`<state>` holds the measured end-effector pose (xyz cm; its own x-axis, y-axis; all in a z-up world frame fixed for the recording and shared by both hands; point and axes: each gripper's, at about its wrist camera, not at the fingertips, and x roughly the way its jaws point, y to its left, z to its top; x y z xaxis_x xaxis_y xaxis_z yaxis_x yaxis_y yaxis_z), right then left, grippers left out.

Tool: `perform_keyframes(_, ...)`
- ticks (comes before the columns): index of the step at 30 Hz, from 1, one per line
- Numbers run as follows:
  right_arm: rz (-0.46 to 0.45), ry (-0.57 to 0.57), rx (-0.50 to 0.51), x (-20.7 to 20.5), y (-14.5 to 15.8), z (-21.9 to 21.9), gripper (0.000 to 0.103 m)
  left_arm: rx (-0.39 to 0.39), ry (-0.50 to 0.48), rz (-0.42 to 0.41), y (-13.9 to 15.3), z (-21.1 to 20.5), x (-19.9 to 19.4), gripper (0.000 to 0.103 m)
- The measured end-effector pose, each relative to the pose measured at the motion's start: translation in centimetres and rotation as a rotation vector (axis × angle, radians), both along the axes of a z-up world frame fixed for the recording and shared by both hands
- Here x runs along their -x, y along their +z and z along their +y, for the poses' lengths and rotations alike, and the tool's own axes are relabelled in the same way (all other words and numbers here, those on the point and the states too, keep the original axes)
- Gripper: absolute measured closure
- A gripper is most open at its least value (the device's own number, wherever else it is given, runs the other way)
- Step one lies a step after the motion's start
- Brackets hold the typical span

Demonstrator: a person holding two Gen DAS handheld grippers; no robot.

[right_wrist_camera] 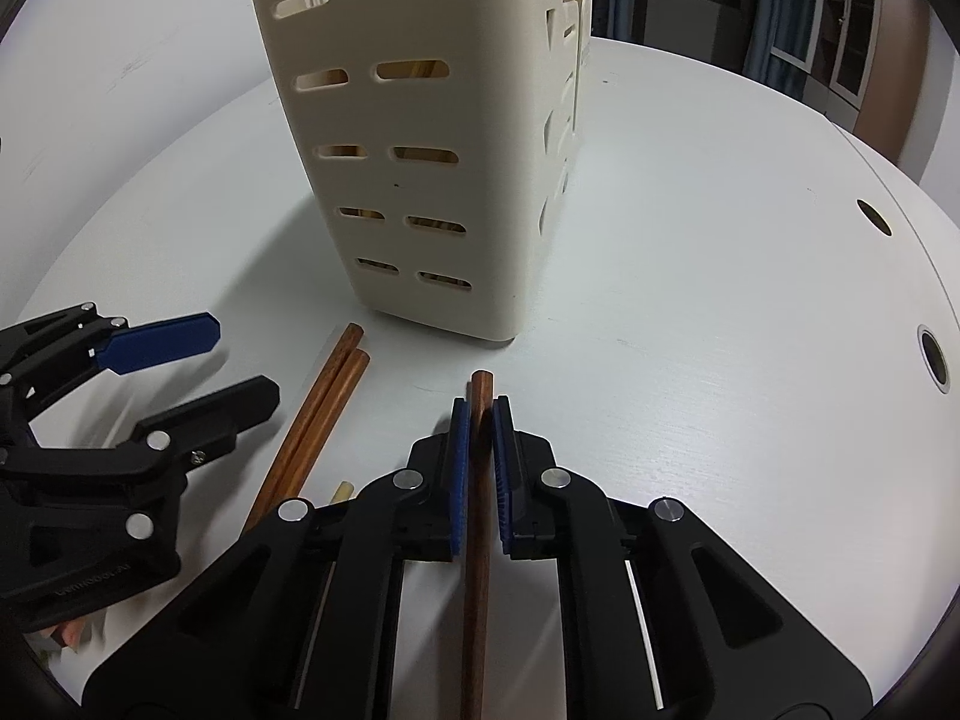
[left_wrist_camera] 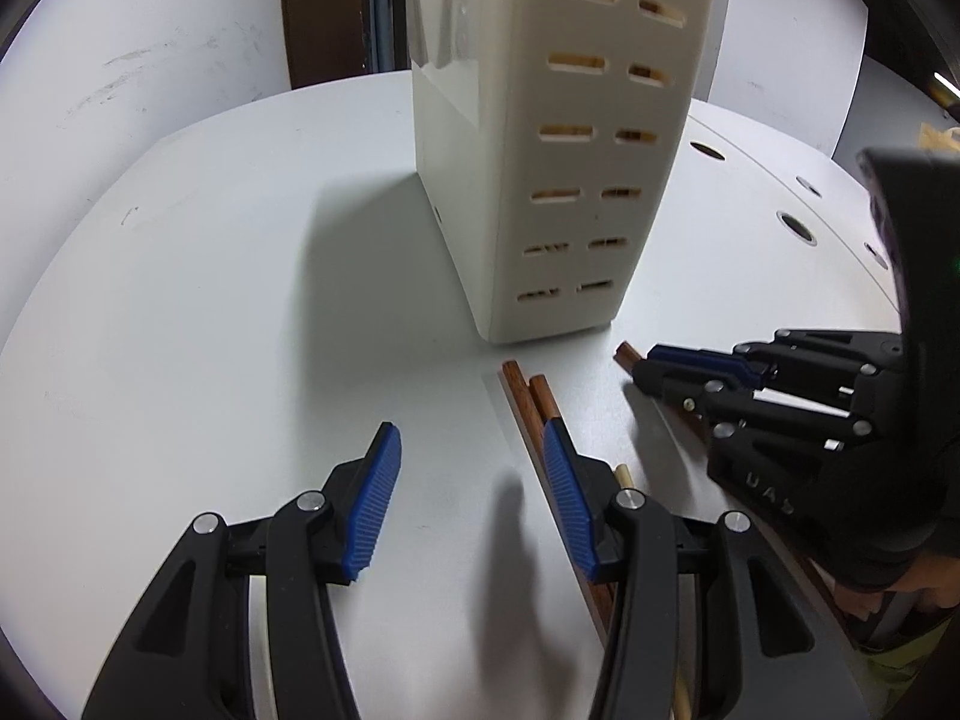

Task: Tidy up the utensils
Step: 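Close the right tool on a brown chopstick while the left tool grasps another, then lift both brown chopsticks upright and carry them toward the holder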

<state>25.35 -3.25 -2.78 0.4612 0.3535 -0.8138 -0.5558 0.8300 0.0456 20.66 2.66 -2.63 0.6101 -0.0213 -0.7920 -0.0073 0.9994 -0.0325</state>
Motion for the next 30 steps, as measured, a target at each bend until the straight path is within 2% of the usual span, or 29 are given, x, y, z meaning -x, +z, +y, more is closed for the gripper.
perform_keyframes(5, 0.000, 0.000, 0.001, 0.2, 0.1, 0.1, 0.096, 0.020, -0.014, 0.039, -1.0, 0.1, -0.5, 0.054)
perform_keyframes(13, -0.002, 0.001, 0.005, 0.4, 0.1, -0.2, 0.096, 0.047, -0.009, 0.050, -1.0, 0.3, -1.3, 0.054)
perform_keyframes(22, -0.001, -0.009, 0.012, -0.1, 0.6, 0.1, 0.096, -0.008, 0.025, 0.060, -1.2, -0.3, -2.2, 0.054)
perform_keyframes(28, 0.003, -0.006, 0.011, -0.2, 0.7, 0.1, 0.096, -0.026, 0.043, 0.073, -1.1, 0.5, -3.1, 0.091)
perform_keyframes(30, 0.001, -0.013, -0.004, -0.3, 1.0, 0.0, 0.096, -0.003, 0.041, 0.080, -1.0, 1.0, -3.3, 0.093)
